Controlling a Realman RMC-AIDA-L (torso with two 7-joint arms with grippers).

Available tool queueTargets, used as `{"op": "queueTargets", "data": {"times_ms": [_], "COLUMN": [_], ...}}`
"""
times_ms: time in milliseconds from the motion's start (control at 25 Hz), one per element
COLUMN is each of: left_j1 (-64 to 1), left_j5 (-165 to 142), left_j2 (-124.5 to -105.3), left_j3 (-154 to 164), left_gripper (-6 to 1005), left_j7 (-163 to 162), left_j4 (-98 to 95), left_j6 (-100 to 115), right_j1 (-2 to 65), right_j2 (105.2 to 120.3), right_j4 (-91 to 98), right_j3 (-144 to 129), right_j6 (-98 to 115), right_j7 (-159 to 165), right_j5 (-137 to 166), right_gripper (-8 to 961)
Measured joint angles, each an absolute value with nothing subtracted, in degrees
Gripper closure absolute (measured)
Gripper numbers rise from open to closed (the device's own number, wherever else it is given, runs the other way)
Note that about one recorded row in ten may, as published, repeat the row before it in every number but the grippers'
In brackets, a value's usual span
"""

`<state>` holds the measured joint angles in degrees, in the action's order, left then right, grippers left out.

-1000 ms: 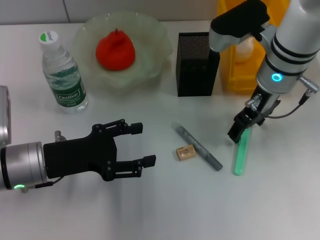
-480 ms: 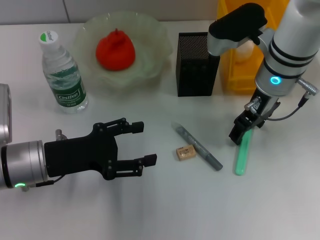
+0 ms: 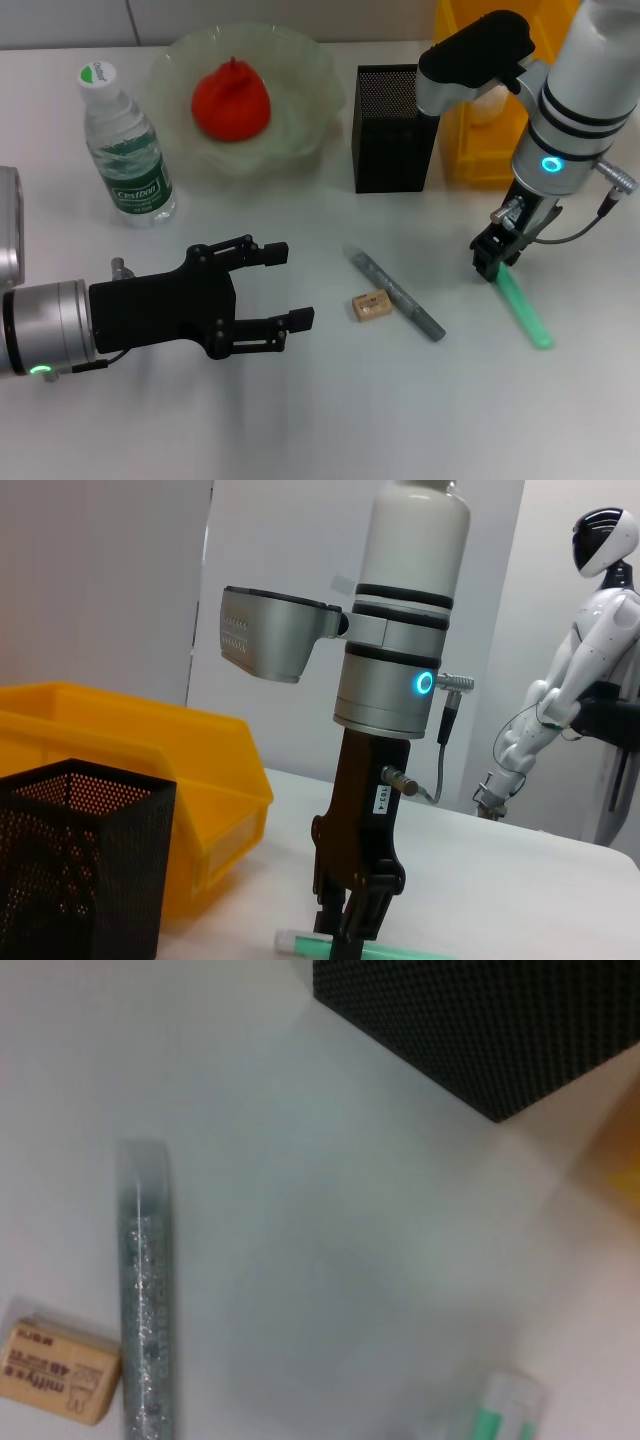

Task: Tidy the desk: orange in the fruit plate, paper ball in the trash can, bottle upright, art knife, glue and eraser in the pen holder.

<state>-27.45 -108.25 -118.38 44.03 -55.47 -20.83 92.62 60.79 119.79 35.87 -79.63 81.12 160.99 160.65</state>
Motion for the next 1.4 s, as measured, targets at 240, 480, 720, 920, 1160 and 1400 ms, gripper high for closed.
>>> {"op": "queueTargets", "data": {"times_ms": [240,480,720,920,1160,1400], "left_j1": [-27.5,-27.5,-27.5,-27.5,-27.3,-27.1], "left_j5": [-108.2,-108.1,-108.1,-108.1,-108.2,-108.2], "left_j2": [-118.38,-118.38,-118.32,-118.25,-118.21,-118.21], "left_j3": [44.0,44.0,44.0,44.0,44.0,44.0], "left_gripper": [169,169,169,170,170,171], "left_j7": [-55.5,-55.5,-55.6,-55.7,-55.7,-55.6], "left_j4": [-20.8,-20.8,-20.8,-20.8,-21.0,-21.0], "left_j6": [92.7,92.7,92.7,92.8,92.9,92.9], "right_j1": [60.7,59.8,55.4,49.5,41.6,37.1], "right_j2": [119.79,119.74,119.23,119.18,119.16,119.18], "right_j4": [36.1,37.8,48.2,61.6,70.9,66.8], "right_j3": [-79.6,-80.9,-79.8,-74.6,-64.0,-57.0], "right_j6": [81.3,81.1,84.8,87.9,87.0,80.8], "right_j7": [160.6,159.5,154.0,147.9,133.4,119.0], "right_j5": [160.8,160.7,153.7,147.1,128.9,113.4], "right_gripper": [674,778,770,763,754,746]}}
